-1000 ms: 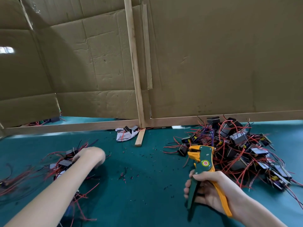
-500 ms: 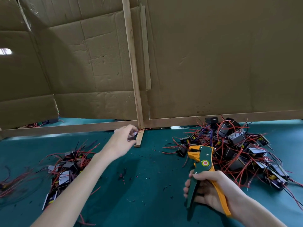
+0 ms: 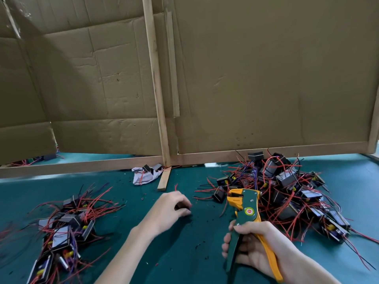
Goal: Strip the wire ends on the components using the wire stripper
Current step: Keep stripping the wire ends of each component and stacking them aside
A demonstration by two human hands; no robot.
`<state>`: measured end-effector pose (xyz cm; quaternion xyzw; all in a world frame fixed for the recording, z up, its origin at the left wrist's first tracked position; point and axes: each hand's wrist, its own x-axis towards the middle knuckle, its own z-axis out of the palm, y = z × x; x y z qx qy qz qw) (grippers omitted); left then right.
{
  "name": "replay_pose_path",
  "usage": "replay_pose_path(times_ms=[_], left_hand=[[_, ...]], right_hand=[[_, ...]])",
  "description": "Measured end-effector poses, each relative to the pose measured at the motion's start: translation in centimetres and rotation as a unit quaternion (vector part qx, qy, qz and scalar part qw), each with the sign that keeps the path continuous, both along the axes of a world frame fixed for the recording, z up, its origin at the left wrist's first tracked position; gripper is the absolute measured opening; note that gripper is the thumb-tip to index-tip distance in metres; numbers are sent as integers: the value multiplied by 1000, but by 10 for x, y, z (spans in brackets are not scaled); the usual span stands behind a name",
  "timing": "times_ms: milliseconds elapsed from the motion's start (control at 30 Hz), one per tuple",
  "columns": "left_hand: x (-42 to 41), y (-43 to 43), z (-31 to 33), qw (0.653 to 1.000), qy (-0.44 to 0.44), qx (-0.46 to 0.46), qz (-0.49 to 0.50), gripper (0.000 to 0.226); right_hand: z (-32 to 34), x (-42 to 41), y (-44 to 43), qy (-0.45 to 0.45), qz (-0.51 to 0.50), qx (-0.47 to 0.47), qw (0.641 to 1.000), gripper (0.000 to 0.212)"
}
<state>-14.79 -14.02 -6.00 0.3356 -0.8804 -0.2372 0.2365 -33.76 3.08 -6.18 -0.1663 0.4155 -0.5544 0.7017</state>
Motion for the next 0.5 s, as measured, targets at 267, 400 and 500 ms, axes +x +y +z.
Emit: replay_pose_path(times_ms=[267, 400, 500], left_hand=[[-11, 12, -9, 978, 189, 78, 30, 10], [-18, 17, -8, 969, 220, 111, 18, 12], [-20, 20, -8, 957, 243, 158, 7, 9]], right_hand=[[0, 1, 3, 18, 26, -17, 999, 20], [-5, 1, 1, 35, 41, -29, 998, 33], [-6, 1, 1, 47, 60, -43, 996, 42]])
